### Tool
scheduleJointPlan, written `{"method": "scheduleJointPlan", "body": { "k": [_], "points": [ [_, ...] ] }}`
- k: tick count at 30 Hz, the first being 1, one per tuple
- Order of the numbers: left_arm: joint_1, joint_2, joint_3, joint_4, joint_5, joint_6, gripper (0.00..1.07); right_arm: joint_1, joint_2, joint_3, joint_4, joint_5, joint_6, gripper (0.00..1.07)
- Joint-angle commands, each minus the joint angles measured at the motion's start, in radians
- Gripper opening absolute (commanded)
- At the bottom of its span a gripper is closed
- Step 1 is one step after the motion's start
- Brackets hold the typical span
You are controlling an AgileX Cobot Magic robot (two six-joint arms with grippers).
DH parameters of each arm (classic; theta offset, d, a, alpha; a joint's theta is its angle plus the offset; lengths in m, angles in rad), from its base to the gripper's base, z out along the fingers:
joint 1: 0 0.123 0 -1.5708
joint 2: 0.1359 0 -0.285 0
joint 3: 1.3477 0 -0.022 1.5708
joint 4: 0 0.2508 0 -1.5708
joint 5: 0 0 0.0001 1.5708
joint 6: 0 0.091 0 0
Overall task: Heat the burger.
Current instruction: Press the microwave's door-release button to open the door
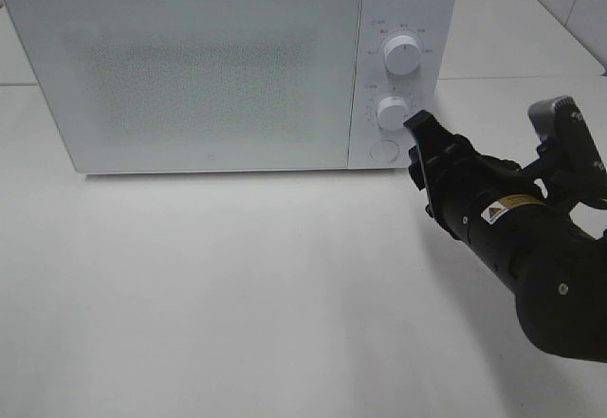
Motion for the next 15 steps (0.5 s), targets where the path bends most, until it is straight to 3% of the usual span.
{"method": "scheduleJointPlan", "body": {
  "k": [1,9,11,15],
  "points": [
    [0.001,-0.019,0.004,-0.005,-0.007,-0.002,1.00,0.005,-0.002,-0.007,-0.009,0.032,0.176,0.38],
    [0.001,-0.019,0.004,-0.005,-0.007,-0.002,1.00,0.005,-0.002,-0.007,0.003,0.121,0.445,0.19],
    [0.001,-0.019,0.004,-0.005,-0.007,-0.002,1.00,0.005,-0.002,-0.007,0.003,0.120,0.491,0.06],
    [0.001,-0.019,0.004,-0.005,-0.007,-0.002,1.00,0.005,-0.002,-0.007,0.003,0.120,0.505,0.00]
  ]
}}
